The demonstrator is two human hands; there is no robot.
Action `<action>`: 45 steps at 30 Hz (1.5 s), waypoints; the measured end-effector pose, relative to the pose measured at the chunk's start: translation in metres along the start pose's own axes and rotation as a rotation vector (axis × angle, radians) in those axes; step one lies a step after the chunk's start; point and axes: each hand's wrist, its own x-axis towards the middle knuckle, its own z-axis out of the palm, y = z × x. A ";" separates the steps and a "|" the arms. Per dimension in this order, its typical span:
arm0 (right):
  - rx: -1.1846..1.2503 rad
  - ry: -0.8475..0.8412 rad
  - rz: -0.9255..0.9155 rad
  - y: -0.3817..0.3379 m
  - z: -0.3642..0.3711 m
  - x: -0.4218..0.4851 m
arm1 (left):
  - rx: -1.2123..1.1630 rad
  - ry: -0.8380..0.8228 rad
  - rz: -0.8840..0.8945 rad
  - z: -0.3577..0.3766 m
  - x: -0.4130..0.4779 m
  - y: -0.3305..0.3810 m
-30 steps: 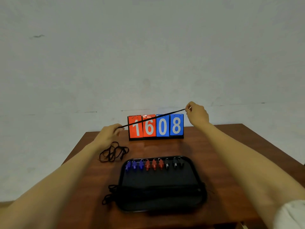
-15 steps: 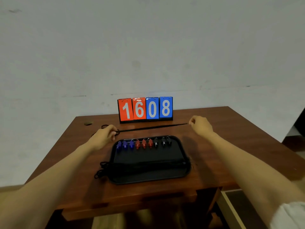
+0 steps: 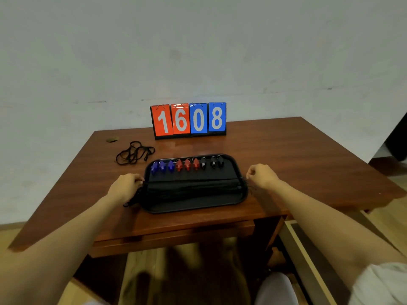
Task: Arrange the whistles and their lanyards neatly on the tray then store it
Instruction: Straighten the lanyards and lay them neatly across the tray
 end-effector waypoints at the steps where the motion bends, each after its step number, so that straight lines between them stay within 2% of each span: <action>1: 0.006 -0.009 0.001 0.000 0.004 -0.002 | -0.012 0.017 -0.013 0.002 -0.002 -0.001; 6: 0.017 -0.017 0.011 0.002 0.014 -0.007 | 0.018 0.046 -0.051 0.006 -0.009 -0.003; 13: 0.032 0.066 0.018 -0.004 0.020 -0.008 | 0.023 0.102 -0.062 0.013 -0.011 -0.003; 22: -0.023 0.075 0.013 -0.007 0.025 -0.004 | 0.036 0.141 0.002 0.020 -0.008 -0.006; 25: -0.028 0.079 0.008 -0.006 0.026 -0.003 | 0.120 0.172 0.008 0.023 -0.009 -0.008; 28: -0.076 0.098 -0.029 -0.005 0.027 -0.004 | 0.208 0.168 -0.012 0.026 -0.011 -0.006; 33: -0.142 0.167 -0.168 -0.012 0.028 -0.008 | 0.175 0.201 0.075 0.031 -0.014 -0.004; 40: -0.357 0.020 -0.258 -0.017 0.038 -0.009 | 0.230 0.114 0.212 0.041 -0.022 0.005; 45: -0.333 0.097 -0.395 -0.040 0.042 -0.006 | 0.156 0.183 0.269 0.044 -0.023 0.006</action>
